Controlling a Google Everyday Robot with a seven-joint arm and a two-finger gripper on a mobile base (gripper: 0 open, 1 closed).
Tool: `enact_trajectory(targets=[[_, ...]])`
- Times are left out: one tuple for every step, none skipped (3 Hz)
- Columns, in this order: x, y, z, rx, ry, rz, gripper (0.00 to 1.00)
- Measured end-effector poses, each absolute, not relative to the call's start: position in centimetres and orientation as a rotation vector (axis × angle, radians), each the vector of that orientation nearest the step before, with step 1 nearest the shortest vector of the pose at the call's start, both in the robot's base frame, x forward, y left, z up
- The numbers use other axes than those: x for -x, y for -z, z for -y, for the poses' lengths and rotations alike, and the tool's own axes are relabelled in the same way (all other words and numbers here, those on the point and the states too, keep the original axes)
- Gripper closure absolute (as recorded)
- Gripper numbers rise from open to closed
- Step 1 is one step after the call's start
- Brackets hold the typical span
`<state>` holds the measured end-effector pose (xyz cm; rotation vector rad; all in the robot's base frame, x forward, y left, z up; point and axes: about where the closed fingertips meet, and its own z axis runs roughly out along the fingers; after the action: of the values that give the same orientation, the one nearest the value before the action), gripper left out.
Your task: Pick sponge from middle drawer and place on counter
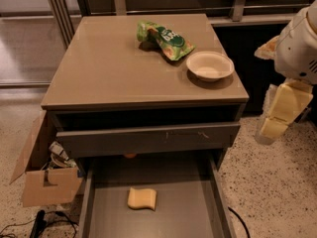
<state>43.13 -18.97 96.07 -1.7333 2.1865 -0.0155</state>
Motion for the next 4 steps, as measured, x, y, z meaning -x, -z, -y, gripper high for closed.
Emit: enact_trajectory(targets=[[-42.2, -93.4, 17.0, 1.734, -0.055, -2.134, 0.0], [-41.3, -89.4, 15.5, 1.728, -0.121, -2.084, 0.0], [-41.4, -84.2, 14.8, 1.721, -0.195, -2.071, 0.0], [-41.1, -84.1, 14.4, 1.718, -0.19, -2.076, 0.0]])
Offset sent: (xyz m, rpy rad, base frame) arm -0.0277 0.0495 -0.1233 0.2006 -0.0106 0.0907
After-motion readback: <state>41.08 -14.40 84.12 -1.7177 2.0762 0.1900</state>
